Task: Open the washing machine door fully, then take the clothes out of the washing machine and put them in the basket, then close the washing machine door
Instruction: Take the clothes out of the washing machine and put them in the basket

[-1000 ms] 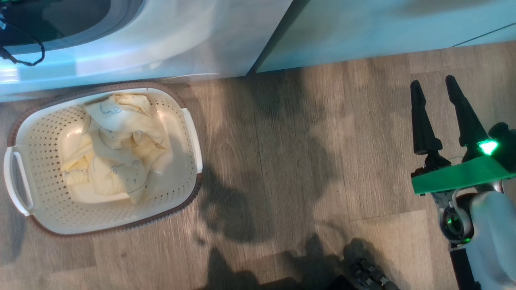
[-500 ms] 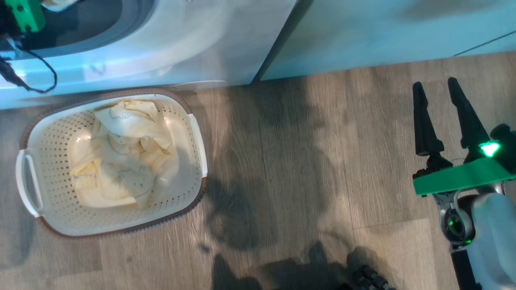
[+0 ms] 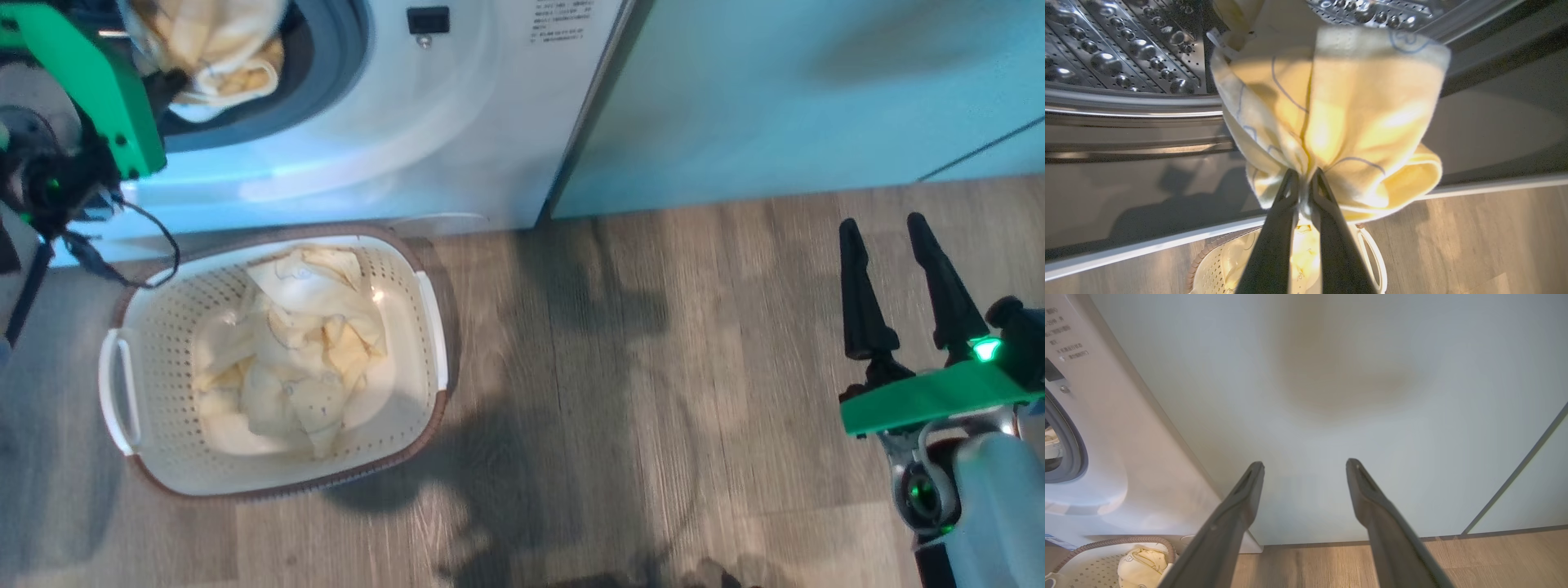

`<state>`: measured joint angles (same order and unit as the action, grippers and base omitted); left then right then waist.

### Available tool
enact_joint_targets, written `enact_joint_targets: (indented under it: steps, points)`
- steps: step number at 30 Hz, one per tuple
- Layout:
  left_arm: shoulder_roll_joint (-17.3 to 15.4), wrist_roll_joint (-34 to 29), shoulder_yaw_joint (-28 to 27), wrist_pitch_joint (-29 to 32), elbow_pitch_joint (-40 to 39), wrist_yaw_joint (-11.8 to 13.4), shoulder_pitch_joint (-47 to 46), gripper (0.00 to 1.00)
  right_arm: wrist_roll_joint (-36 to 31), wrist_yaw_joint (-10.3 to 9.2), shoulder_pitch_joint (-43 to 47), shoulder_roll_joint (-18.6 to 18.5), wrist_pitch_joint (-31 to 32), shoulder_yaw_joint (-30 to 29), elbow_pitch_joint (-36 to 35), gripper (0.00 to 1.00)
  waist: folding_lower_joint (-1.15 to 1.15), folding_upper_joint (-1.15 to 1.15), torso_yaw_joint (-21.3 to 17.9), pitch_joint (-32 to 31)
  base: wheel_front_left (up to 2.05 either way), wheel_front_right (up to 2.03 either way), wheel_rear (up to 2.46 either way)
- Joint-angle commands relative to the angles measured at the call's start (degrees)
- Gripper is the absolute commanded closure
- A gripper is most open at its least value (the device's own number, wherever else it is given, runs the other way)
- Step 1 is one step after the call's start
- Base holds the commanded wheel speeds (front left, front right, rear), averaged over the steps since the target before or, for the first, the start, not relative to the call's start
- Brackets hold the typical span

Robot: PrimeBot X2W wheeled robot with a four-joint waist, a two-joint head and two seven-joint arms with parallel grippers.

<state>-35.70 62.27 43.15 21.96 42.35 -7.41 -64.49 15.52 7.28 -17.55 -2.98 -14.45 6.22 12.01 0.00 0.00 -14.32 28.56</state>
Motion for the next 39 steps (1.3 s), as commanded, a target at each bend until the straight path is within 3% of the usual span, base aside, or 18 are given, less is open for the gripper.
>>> enact_joint_targets:
  steps: [1, 13, 18, 25, 31, 39]
  points:
    - [-3.79, 0.76, -1.55, -1.05, -1.99, -0.08, -0.56, 1.00, -0.64, 0.21, 0.81, 0.07, -0.55, 0.70, -1.51, 0.00, 0.00, 0.00, 0.72, -1.80, 0.00, 0.00, 0.00]
    - [-4.80, 2.36, 2.05, -10.28, -11.65, 0.27, 13.50, 1.00, -0.89, 0.21, 6.01, -0.74, -0.55, -0.12, -0.91, 0.00, 0.00, 0.00, 3.71, -9.97, 0.00, 0.00, 0.00]
    - [-4.16, 1.58, 3.55, -14.26, -16.67, 2.68, 20.85, 1.00, -0.86, 0.21, 7.36, -1.12, -0.55, -0.54, -0.83, 0.00, 0.00, 0.00, 4.89, -12.06, 0.00, 0.00, 0.00]
    - [-3.09, -1.19, 6.89, -18.79, -21.62, 8.31, 30.66, 1.00, -0.89, 0.21, 8.45, -1.64, -0.55, -0.59, -1.03, 0.00, 0.00, 0.00, 6.34, -13.37, 0.00, 0.00, 0.00]
    - [-0.41, -1.52, 8.75, -20.52, -18.51, 9.82, 34.74, 1.00, -0.76, 0.21, 8.12, -1.94, -0.55, -0.30, -1.11, 0.00, 0.00, 0.00, 6.43, -12.89, 0.00, 0.00, 0.00]
    - [4.99, -0.83, 10.58, -20.22, -8.09, 7.94, 35.08, 1.00, -0.74, 0.21, 7.31, -2.41, -0.55, -0.09, -1.13, 0.00, 0.00, 0.00, 5.39, -10.94, 0.00, 0.00, 0.00]
